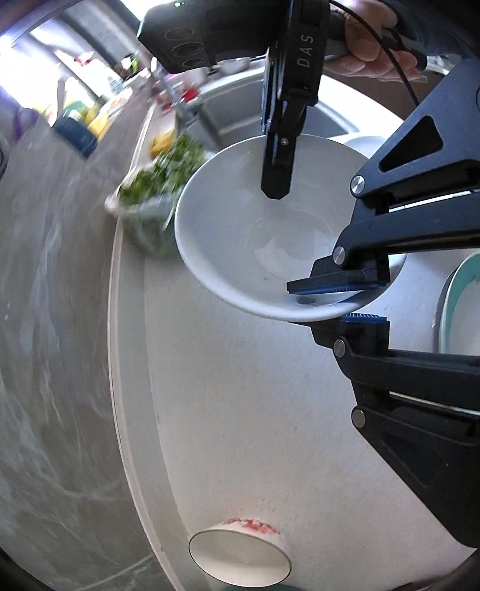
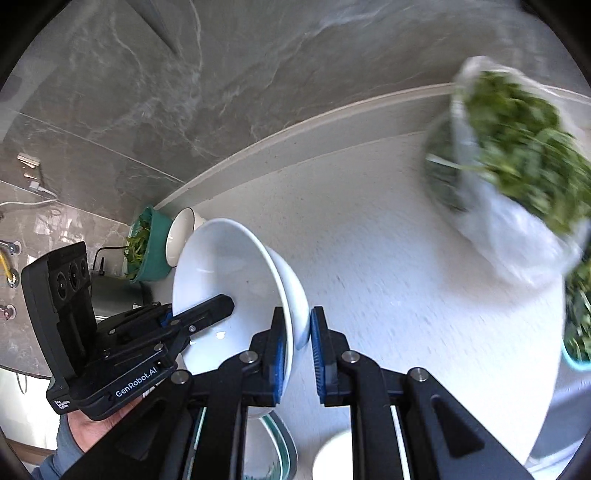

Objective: Organize plates and bowls
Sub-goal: 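Carry the smaller white bowl with both tools and lower it into the large bowl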

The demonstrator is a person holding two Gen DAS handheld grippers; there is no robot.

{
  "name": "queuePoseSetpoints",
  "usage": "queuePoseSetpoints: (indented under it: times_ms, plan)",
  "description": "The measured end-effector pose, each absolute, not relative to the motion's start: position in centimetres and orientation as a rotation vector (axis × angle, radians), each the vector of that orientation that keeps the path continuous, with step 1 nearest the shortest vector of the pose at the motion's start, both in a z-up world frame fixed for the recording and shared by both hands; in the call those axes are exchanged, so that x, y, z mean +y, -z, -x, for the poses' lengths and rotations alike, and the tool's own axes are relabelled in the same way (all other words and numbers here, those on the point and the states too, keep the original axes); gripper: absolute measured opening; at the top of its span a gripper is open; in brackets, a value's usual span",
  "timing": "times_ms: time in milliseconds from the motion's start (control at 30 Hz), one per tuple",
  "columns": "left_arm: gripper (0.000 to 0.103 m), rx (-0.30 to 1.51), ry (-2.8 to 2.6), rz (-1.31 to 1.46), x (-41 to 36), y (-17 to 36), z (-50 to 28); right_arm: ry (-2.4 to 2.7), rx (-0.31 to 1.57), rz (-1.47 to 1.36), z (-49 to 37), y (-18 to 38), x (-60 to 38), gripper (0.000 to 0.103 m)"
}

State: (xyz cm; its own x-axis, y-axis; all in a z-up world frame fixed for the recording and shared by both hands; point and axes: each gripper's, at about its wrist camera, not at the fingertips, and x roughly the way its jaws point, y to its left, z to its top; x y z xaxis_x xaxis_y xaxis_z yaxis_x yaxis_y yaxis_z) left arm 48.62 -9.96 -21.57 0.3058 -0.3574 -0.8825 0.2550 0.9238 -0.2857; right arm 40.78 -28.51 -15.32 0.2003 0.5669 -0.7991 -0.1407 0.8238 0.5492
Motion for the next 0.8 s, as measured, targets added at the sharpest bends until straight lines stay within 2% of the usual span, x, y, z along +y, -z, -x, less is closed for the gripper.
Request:
queuePoseSetpoints:
  times_ms: [300,567,800]
  plan:
    - [0.008,1.219,0.551,0.059,-16.9,21.4,-41.5,-0.405,1.245,-0.447,-32.7,14.2,-34.6,0.016]
    - [0.008,1.306,0.620,-0.049,-22.0,26.0,-36.1,-0.300,1.313,-0.526,-27.0,18.7,-38.7,0.015]
    - [0.008,1.331,0.613,-0.113,-23.2,28.7,-34.8,-0.272,1.360,-0.558,-25.2,21.9,-39.9,0.015]
